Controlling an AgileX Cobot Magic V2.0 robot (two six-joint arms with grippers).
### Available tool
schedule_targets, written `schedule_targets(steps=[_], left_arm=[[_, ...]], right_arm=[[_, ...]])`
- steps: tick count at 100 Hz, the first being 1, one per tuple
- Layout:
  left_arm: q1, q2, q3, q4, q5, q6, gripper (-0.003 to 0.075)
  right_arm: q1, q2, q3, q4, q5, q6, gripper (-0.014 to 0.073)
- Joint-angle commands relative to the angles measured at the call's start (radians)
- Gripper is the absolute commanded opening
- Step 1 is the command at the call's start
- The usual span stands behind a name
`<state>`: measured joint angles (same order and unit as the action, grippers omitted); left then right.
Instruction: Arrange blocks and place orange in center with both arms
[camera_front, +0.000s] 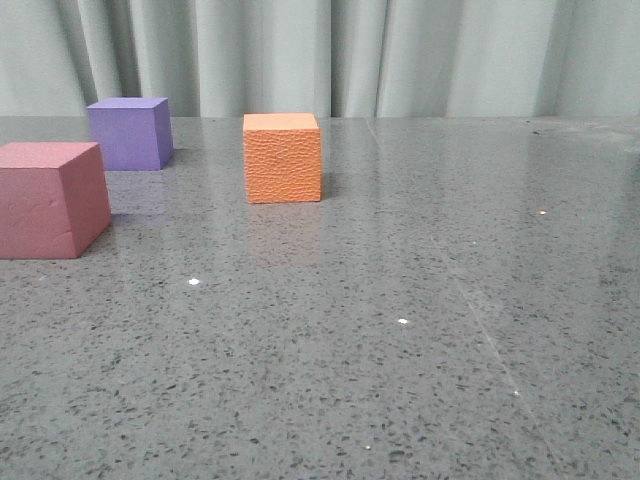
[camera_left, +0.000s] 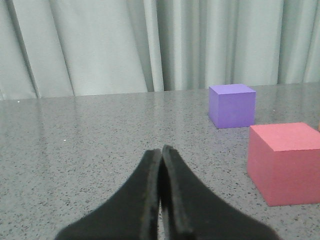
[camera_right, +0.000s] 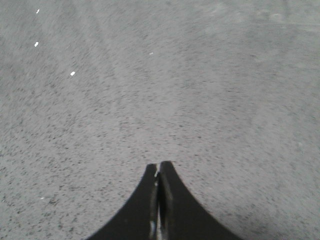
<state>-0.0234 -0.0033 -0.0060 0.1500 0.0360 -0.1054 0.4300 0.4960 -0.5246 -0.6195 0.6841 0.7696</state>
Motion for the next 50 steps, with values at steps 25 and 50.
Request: schedule_targets(steps=[25, 50], left_arm=[[0.001, -0.034, 0.056, -0.001, -0.077, -0.008, -0.0019], [0.001, -0.034, 0.056, -0.001, -0.077, -0.008, -0.0019]], right_arm=[[-0.233, -0.302, 0.146, 0.330, -0.294, -0.406, -0.0120], [-0.352, -0.435, 0.324, 0.590, -0.547, -0.734, -0.0120]])
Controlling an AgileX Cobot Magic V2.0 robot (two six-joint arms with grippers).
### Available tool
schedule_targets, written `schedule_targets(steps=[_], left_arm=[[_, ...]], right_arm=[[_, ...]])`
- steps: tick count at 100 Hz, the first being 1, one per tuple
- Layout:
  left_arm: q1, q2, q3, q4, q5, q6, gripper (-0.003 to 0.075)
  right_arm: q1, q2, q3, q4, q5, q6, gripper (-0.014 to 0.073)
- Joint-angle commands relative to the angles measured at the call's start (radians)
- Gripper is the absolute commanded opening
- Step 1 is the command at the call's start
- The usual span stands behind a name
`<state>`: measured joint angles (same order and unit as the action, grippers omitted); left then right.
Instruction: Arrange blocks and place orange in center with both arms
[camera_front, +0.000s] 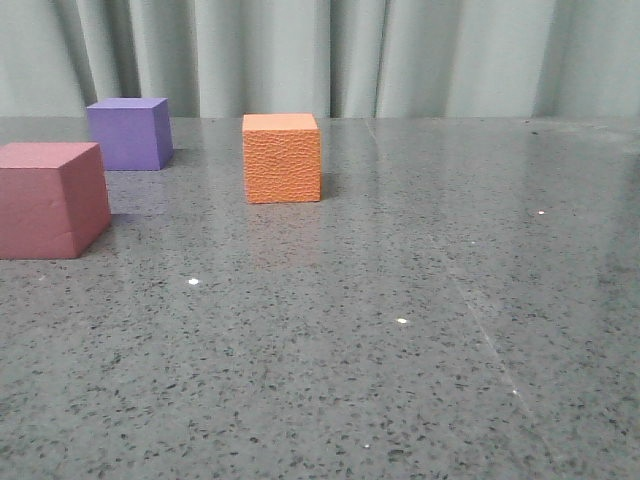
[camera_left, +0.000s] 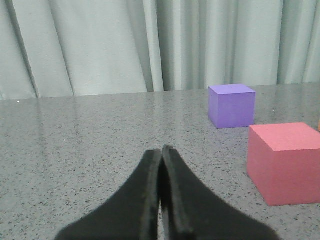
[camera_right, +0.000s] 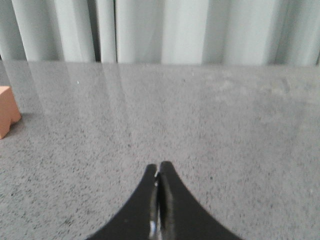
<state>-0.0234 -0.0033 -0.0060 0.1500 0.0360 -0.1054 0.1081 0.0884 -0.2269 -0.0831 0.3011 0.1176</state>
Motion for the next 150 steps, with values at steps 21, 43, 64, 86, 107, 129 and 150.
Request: schedule_targets(steps=[21, 43, 64, 86, 107, 129, 150], left_arm=[[0.001, -0.034, 0.056, -0.001, -0.077, -0.008, -0.0019], [0.001, -0.034, 0.056, -0.001, -0.077, -0.008, -0.0019], [0.001, -0.034, 0.056, -0.001, -0.077, -0.008, -0.0019], [0.001, -0.034, 0.056, -0.001, -0.077, -0.008, -0.0019], [0.001, -0.034, 0.056, -0.001, -0.077, -0.008, -0.0019], [0.001, -0.034, 0.056, -0.001, -0.077, -0.008, -0.0019], [0.001, -0.034, 0.056, -0.001, -0.077, -0.008, -0.0019]], right_arm=[[-0.046, -0.121, 0.126, 0.054, -0.186, -0.081, -0.0120], [-0.046, -0.123, 0.197, 0.054, -0.190, -0.080, -0.0120], [-0.046, -0.123, 0.241, 0.054, -0.205, -0.070, -0.0120], [-0.046, -0.123, 0.241, 0.054, -0.219, -0.070, -0.0120], [-0.046, -0.123, 0.241, 0.054, -0.218, -0.070, -0.0120], [-0.046, -0.123, 0.241, 0.054, -0.218, -0.070, -0.0120], [-0.046, -0.123, 0.241, 0.054, -0.218, -0.070, -0.0120]])
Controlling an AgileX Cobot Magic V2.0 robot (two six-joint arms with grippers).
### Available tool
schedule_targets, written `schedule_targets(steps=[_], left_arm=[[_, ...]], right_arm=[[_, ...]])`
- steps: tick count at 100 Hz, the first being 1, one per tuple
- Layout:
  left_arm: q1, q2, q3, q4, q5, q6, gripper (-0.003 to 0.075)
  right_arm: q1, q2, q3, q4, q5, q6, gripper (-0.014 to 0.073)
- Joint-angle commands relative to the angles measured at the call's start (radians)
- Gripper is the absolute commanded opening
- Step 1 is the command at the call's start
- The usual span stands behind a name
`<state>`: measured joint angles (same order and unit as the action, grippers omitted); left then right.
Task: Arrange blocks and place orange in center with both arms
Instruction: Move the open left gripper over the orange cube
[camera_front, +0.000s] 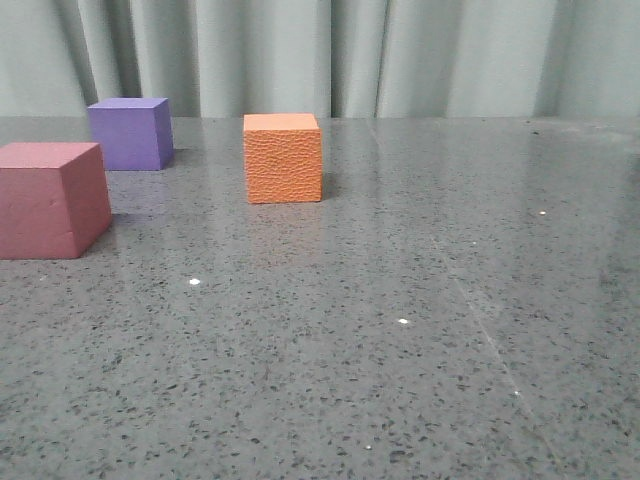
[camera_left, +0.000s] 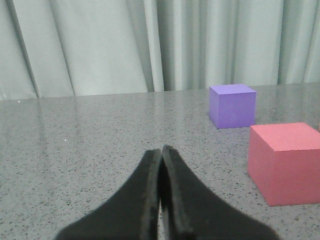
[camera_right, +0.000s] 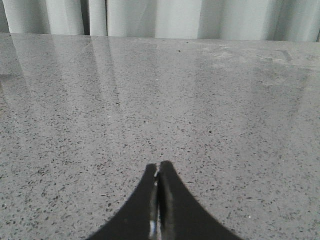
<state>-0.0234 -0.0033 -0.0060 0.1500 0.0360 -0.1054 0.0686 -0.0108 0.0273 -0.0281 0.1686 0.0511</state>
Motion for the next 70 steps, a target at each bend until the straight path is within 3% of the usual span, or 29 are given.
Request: schedule_targets(steps=[1, 70], left_arm=[[0.001, -0.034, 0.056, -0.001, -0.077, -0.008, -0.0019], [0.001, -0.034, 0.048, -0.024, -0.160, -0.008, -0.0019]], right_arm=[[-0.006, -0.024, -0.013, -0.001, -0.086, -0.004, -0.0120], [-0.006, -0.024, -0.013, -0.001, -0.086, -0.004, -0.0120]])
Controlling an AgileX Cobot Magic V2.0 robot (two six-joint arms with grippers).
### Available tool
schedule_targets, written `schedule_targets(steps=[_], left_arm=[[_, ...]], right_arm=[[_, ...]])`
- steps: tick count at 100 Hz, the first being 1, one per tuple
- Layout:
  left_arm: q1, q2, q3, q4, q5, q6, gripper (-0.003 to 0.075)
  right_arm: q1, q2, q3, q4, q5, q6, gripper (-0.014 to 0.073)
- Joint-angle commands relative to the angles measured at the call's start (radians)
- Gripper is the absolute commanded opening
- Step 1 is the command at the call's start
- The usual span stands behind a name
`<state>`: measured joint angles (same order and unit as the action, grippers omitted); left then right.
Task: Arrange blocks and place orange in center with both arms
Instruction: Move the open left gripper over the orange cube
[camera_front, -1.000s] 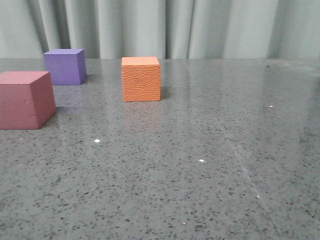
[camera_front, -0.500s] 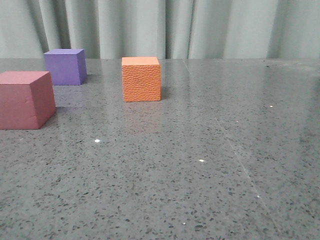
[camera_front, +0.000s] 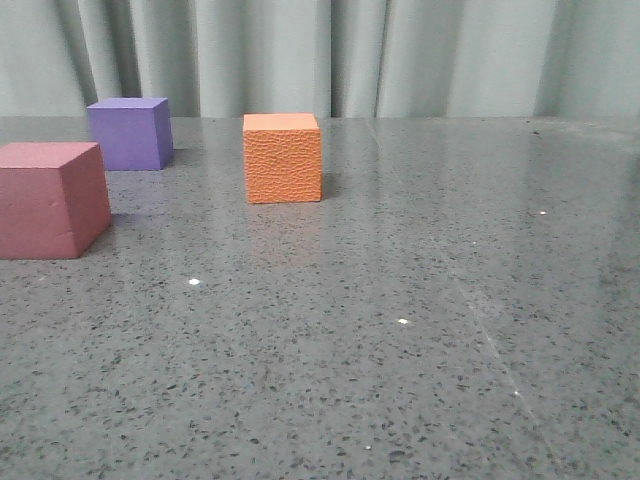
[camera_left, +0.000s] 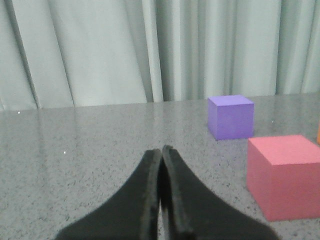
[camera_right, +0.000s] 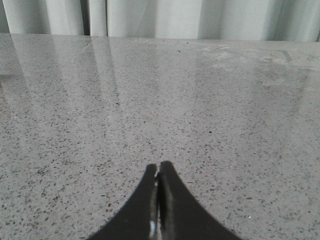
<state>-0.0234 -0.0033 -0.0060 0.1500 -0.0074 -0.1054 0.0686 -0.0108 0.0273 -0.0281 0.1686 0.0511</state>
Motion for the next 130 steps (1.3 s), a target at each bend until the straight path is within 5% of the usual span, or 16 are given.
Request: schedule_targets(steps=[1, 24, 64, 107, 119, 130], left_arm=[[0.001, -0.034, 0.044, -0.039, -0.112, -0.008, -0.0019], [0.001, 0.045, -0.170, -0.143, 0.152, -0.008, -0.0019], [0.001, 0.572, -0.725, -0.252, 0.642, -0.008, -0.0019], [0.001, 0.805, -0.827, -0.262, 0.691, 0.011, -0.0013], [0.001, 0.807, -0.829, -0.304, 0.651, 0.069, 0.0104], [0.001, 0.807, -0.831, -0.331, 0.620, 0.100, 0.0359]], right_arm=[[-0.006, -0.024, -0.013, -0.001, -0.086, -0.004, -0.0120], [-0.006, -0.024, -0.013, -0.001, -0.086, -0.004, -0.0120], [-0.006, -0.024, -0.013, -0.001, -0.086, -0.004, -0.0120], [-0.006, -0.024, -0.013, -0.001, -0.086, -0.004, -0.0120], [-0.006, -0.024, -0.013, -0.001, -0.086, -0.004, -0.0120], [-0.006, -0.024, -0.013, -0.001, -0.086, -0.004, -0.0120]])
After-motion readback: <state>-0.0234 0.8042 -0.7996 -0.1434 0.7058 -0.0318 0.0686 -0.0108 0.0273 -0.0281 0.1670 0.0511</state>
